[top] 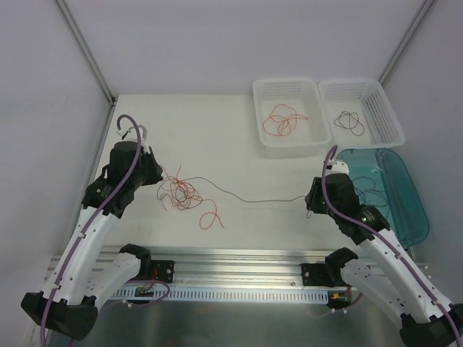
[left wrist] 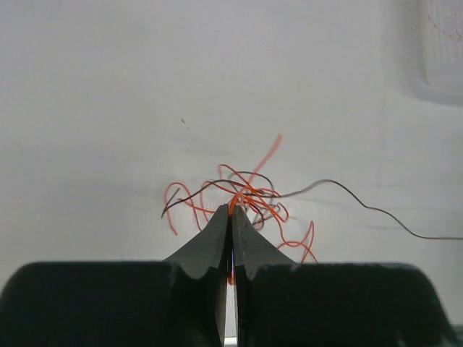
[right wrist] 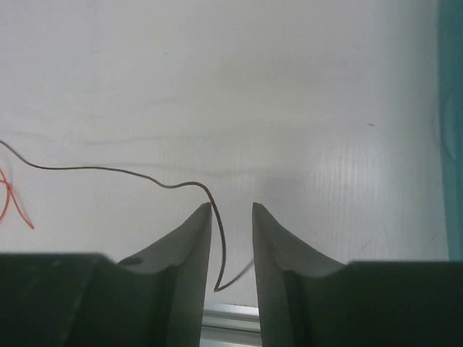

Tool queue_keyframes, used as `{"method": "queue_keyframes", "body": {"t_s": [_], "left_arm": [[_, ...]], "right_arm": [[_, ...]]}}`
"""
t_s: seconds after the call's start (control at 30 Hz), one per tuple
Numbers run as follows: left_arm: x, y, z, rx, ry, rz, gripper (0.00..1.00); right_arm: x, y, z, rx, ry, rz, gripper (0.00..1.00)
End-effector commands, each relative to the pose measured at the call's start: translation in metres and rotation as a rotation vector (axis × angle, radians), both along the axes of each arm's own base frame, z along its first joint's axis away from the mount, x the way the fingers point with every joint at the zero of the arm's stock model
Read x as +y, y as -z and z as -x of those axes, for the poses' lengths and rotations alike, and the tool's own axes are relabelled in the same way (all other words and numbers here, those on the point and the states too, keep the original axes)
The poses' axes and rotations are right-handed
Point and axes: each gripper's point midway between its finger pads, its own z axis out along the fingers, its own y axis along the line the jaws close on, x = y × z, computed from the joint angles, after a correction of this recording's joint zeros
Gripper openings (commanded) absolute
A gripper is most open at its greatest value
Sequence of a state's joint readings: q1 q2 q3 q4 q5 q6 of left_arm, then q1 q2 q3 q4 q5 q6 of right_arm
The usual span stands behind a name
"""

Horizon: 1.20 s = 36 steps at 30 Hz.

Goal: Untangle the cables

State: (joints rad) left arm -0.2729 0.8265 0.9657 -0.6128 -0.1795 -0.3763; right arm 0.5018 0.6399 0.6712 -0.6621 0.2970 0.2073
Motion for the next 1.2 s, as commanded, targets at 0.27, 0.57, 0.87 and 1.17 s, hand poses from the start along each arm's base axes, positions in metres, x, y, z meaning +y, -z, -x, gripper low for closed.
{"method": "queue_keyframes", "body": {"t_s": [0.27, 0.57, 0.87, 1.17], "left_arm": [[-0.068, 0.037, 0.033, 0.045, 0.490, 0.120, 0.00], [-0.063, 0.044, 0.035, 0.017, 0.457, 0.117, 0.00], [-0.053, 0.048, 0.032, 0.015, 0.394, 0.097, 0.00], [-0.053, 0.047, 0.032, 0.015, 0.388, 0.100, 0.00]], "right_arm": [[0.167, -0.053, -0.008, -0.072, -0.661, -0.197, 0.64], [0.305, -0.061, -0.042, -0.127, -0.931, -0.303, 0.64], [0.402, -0.020, -0.065, -0.104, -1.050, -0.347, 0.66], [0.433, 0.039, -0.073, -0.043, -1.066, -0.326, 0.65]]}}
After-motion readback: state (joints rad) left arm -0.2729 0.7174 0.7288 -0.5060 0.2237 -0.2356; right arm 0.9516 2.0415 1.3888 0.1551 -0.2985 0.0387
